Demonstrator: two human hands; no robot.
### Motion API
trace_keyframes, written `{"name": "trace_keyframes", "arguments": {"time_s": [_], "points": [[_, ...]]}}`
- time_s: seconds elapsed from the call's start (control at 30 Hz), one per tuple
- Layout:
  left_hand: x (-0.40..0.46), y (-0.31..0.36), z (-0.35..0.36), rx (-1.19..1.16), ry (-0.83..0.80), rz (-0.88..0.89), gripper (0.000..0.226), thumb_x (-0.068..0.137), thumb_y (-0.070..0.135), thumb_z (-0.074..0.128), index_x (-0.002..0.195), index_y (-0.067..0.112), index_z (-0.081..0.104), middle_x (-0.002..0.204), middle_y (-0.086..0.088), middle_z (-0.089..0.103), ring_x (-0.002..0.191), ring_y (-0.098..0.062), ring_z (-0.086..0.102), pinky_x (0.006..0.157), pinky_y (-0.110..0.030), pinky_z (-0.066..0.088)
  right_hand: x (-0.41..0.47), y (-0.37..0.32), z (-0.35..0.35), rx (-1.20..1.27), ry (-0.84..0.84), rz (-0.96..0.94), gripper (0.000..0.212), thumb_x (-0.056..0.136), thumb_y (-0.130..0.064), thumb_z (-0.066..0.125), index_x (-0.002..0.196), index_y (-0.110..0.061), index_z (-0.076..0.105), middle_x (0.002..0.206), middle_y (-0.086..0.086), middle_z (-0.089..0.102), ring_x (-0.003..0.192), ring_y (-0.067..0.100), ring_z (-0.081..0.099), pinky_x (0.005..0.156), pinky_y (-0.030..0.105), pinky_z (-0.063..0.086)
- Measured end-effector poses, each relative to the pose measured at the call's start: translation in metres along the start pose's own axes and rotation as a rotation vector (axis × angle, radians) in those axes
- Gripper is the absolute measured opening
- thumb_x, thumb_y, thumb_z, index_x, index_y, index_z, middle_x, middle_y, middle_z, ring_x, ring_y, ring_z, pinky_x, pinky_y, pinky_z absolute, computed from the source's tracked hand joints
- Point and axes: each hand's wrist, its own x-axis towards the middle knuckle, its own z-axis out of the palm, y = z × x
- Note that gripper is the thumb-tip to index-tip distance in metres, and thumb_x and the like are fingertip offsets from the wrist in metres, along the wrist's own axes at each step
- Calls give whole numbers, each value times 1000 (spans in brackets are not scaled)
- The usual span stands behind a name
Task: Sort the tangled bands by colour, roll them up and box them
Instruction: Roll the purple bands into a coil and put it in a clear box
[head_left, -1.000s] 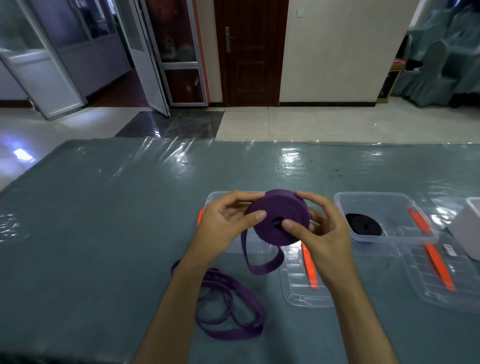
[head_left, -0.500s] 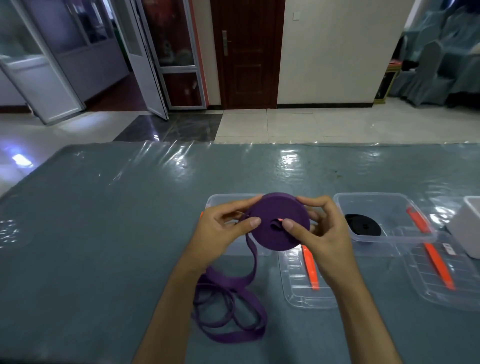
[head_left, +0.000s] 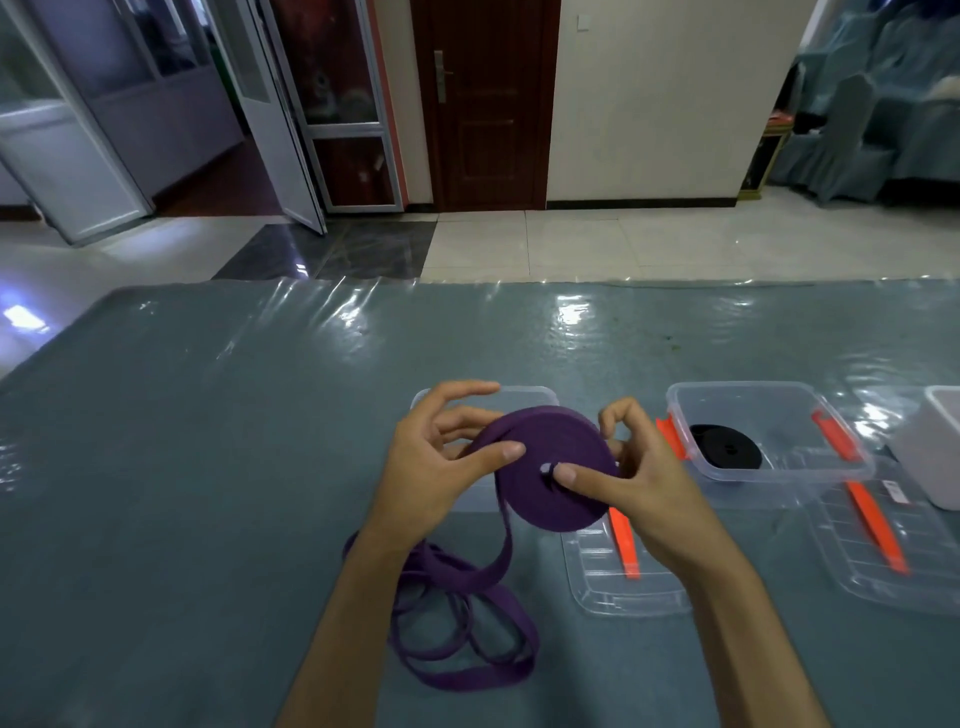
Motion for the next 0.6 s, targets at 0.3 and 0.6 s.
{"name": "trace_keyframes", "arguments": {"time_s": [0.3, 0.6], "points": [[6, 2, -5, 2, -67, -82, 28, 82, 33, 86, 109, 31, 80, 109, 0, 78, 103, -19, 75, 93, -35, 62, 6, 7, 12, -62, 100, -102, 52, 72, -31, 94, 114, -30, 62, 102, 13, 80, 88, 32, 79, 66, 39, 65], [5, 6, -15, -67, -127, -95, 35, 91, 16, 80, 123, 29, 78, 122, -6, 78, 117, -29, 74, 97, -34, 61, 12, 0, 19, -164, 112, -217, 46, 78, -29, 92, 119, -32, 70, 106, 2, 80, 93, 23, 79, 69, 32, 64]]}}
